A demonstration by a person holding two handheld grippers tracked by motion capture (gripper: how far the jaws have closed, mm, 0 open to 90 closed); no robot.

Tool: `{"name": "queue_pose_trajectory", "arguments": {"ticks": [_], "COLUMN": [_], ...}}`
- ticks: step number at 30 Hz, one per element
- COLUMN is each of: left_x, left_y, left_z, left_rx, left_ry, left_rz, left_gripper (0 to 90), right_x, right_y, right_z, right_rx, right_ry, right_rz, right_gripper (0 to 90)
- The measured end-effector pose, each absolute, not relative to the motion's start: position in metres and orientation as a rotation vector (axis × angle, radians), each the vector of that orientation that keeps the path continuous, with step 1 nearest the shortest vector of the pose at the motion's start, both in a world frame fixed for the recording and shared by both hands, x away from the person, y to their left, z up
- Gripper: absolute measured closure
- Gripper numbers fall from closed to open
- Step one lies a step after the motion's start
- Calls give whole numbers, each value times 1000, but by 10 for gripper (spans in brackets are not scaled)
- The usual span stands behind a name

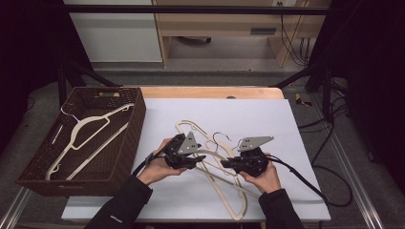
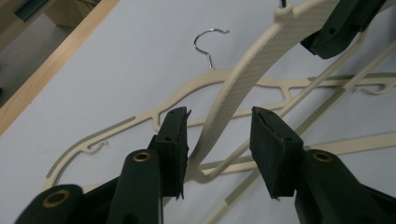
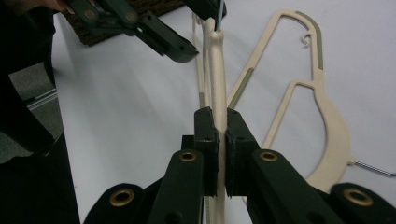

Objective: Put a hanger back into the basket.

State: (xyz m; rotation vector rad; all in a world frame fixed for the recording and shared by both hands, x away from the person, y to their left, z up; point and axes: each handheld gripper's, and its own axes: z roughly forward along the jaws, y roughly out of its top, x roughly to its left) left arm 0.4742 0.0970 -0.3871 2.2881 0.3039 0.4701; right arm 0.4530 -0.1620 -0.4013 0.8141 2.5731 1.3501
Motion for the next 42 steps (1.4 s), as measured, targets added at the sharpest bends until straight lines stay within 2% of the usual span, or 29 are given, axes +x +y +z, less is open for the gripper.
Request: {"name": "queue_pose_trajectory", "arguments": {"ticks": [4, 7, 11, 13, 19, 28, 34, 42], "left_x": [470, 470, 471, 469, 463, 441, 436, 434], "left_y": [102, 102, 101, 101, 103, 105, 111, 126], "left_z": [-379, -378, -379, -379, -375, -369, -368, -355], "left_rx": [2289, 2288, 2311, 2316, 2358, 2339, 2284, 2185], "left_ry": [312, 305, 275, 258, 231, 277, 403, 523], "left_rz": [471, 441, 383, 373, 365, 274, 267, 283], "left_gripper": [512, 520, 618, 699, 747, 854, 862, 863], "right_x": [449, 445, 440, 440, 439, 434, 427, 417], "right_y": [-164, -161, -154, -153, -154, -160, -169, -195], "right_z": [-396, -391, -386, -386, -386, -379, -373, -375], "right_rx": [799, 759, 695, 692, 685, 715, 745, 861], "right_ry": [2579, 2584, 2605, 2609, 2600, 2401, 2290, 2195], "right_rz": [1396, 1410, 1410, 1399, 1386, 1393, 1419, 1434], "right_gripper": [864, 863, 863, 863, 837, 581, 383, 242]}}
